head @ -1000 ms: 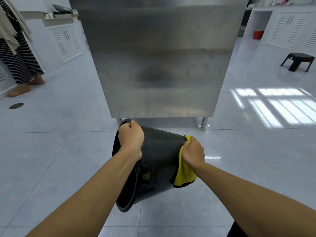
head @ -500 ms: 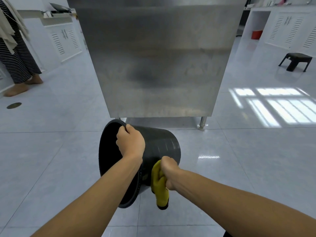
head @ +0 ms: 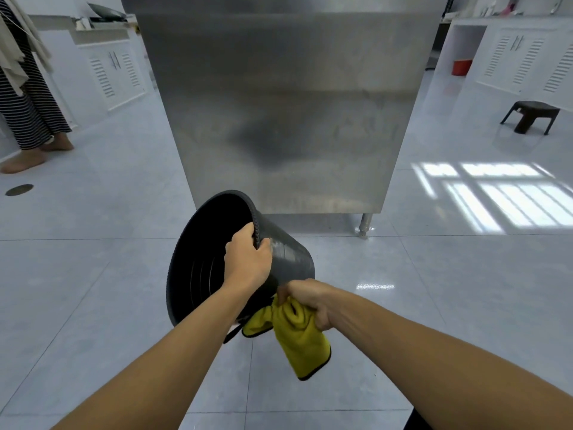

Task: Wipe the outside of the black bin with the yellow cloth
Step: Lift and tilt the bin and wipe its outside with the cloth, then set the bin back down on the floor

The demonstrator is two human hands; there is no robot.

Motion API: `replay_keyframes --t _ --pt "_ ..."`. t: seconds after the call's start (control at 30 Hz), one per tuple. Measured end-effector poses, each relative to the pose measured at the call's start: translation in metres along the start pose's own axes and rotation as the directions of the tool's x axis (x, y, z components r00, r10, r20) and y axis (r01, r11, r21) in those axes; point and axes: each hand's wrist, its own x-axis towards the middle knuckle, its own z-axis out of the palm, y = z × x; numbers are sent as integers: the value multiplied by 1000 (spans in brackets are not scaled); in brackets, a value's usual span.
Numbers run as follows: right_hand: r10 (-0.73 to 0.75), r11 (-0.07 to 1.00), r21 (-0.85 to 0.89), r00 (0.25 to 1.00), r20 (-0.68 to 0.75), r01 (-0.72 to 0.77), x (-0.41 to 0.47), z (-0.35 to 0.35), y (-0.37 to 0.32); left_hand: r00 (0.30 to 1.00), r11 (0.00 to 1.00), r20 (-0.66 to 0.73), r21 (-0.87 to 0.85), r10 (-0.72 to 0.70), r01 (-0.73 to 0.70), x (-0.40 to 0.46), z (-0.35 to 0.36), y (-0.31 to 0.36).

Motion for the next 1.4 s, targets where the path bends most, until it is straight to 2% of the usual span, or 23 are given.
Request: replay_keyframes --t 0.1,0.27,0.43,0.57,0.7,0.9,0.97,1.13,1.27,1.4 --pt "-29 995 94 999 -24 31 4 -6 -3 999 999 35 24 31 -32 3 4 -12" --pt "-154 932 310 980 -127 187 4 -14 -11 991 990 124 123 58 -73 -1 12 -30" --pt "-179 892 363 947 -267 271 5 -23 -13 961 961 257 225 99 -159 -10 17 -44" --pt "-228 874 316 887 -402 369 11 -32 -11 925 937 361 271 115 -222 -20 21 -60" --pt "-307 866 199 802 -513 459 16 -38 -8 870 884 474 337 139 -324 -29 26 -74" --pt "-425 847 -2 676 -602 531 16 -42 -4 789 824 596 367 149 -433 -42 33 -94" --pt "-480 833 -84 640 -600 547 16 -42 -3 765 819 627 358 144 -448 -45 35 -99" --pt "-586 795 -209 634 -504 569 16 -39 1 692 784 704 336 158 -521 -51 41 -104" --pt "-622 782 -259 674 -400 568 18 -36 4 629 751 767 340 127 -567 -55 43 -108" --pt "-624 780 -301 711 -323 548 22 -33 6 599 748 793 329 114 -577 -56 43 -107"
